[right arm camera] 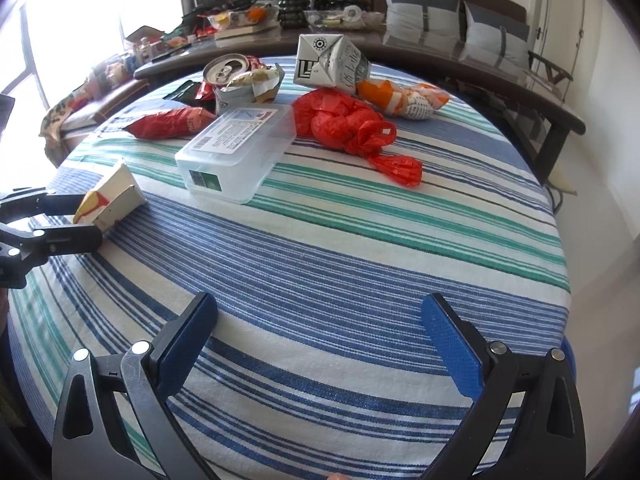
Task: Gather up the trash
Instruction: 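Grasp the white paper wrapper with the left tool and lift it, then grasp the clear plastic box with the right tool while left tool holds the wrapper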
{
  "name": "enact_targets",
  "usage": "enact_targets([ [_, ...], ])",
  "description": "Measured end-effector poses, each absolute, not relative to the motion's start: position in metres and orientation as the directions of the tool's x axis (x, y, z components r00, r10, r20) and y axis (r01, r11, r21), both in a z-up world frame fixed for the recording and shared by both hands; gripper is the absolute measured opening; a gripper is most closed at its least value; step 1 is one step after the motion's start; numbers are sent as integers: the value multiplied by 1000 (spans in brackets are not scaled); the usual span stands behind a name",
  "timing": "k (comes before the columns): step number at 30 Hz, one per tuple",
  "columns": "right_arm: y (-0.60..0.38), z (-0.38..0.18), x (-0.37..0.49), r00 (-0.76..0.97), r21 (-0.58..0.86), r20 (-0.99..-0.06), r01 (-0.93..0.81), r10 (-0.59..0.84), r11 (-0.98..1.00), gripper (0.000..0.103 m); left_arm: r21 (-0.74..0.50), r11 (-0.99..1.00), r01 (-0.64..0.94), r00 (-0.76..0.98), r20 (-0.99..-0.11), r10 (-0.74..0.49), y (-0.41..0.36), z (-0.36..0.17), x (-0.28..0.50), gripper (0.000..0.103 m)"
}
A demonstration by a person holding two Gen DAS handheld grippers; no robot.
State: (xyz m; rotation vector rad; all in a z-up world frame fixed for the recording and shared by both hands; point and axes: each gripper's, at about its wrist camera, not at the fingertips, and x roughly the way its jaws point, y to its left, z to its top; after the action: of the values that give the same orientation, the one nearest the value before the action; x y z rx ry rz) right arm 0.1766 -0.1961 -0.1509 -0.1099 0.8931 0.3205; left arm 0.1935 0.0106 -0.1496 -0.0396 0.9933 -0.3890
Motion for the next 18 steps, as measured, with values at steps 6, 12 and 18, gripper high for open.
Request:
enact_targets([
  [6, -203, -150, 178, 586, 59, -777, -297, 231, 953, 102, -353, 894, 278, 491, -748, -448, 33, -141, 191, 67],
  [12, -207, -150, 180, 596, 53, -775, -269, 209, 962, 102, -368, 888, 275, 491, -741, -459, 33, -143, 194, 66],
  [18, -204, -129, 196, 627, 146, -736, -222, 255, 964, 102, -337, 911, 237, 486, -771, -412, 27, -155, 202, 34],
])
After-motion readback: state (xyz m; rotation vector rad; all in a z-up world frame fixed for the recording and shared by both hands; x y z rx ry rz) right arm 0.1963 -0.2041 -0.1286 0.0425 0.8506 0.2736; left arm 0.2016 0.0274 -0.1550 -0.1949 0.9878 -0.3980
